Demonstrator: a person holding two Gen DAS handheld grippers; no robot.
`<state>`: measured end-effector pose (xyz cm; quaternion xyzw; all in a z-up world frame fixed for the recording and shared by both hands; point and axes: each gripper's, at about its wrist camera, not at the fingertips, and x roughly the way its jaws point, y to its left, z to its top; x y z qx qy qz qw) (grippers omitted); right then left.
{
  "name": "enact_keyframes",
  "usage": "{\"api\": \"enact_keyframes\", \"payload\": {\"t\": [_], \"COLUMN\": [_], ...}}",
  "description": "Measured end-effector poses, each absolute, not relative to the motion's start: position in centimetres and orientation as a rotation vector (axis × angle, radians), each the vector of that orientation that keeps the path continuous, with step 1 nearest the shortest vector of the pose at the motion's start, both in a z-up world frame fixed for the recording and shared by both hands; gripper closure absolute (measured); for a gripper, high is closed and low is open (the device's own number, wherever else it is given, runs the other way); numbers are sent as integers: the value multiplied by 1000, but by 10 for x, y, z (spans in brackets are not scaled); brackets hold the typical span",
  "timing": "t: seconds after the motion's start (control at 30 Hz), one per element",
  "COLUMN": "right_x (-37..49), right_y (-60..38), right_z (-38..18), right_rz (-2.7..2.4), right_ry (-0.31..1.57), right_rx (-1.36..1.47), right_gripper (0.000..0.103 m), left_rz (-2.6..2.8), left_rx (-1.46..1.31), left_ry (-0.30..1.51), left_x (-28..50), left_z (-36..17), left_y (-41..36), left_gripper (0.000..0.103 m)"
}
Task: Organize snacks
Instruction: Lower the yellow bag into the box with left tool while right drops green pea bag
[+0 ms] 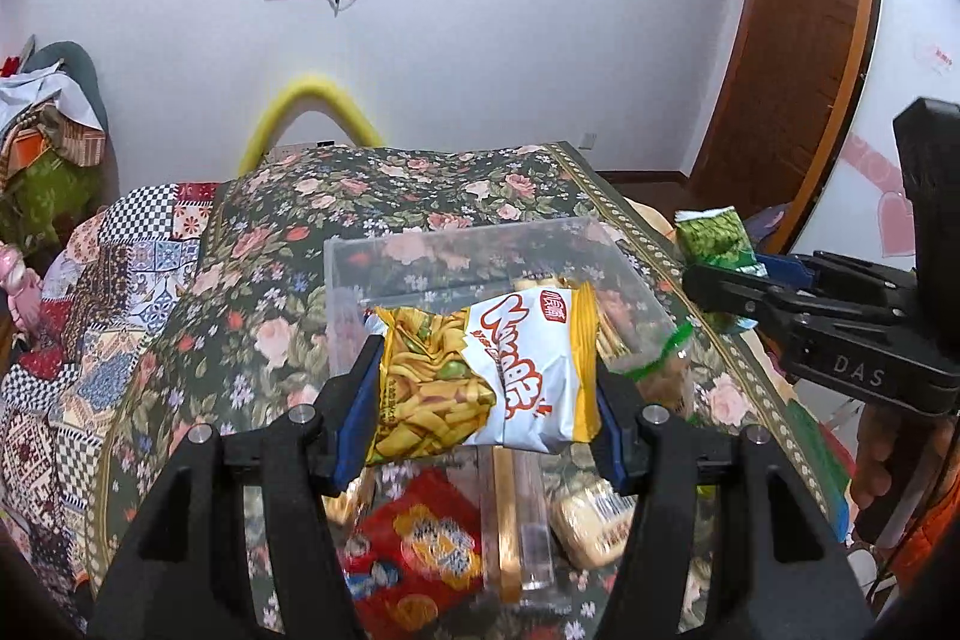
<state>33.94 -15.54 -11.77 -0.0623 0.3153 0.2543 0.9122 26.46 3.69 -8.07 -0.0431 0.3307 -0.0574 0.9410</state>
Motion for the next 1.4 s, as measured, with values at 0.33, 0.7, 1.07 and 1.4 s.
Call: {"api": "enact_keyframes", "payload": {"t": [0.33,0.7,1.07,1.4], "right_x": [391,427,453,448], "right_y": [-150,-125,-115,-115], "right_z": [-128,-154,-178,-171], "right_rz": [491,456,453,467], "right_ry": [695,781,889,871], "right_rx": [-88,-179,-193,-203], "right_gripper": [67,67,66,65], "left_rz": [-77,-69,-57,-53], "left_rx": [-82,-81,-129,-148], "left_ry": [707,833,914,897], "left_x": [320,388,418,410], "left_z": [-94,-136,-162,-156], "left_y": [38,36,44,49], "left_gripper": [44,44,43,29]}}
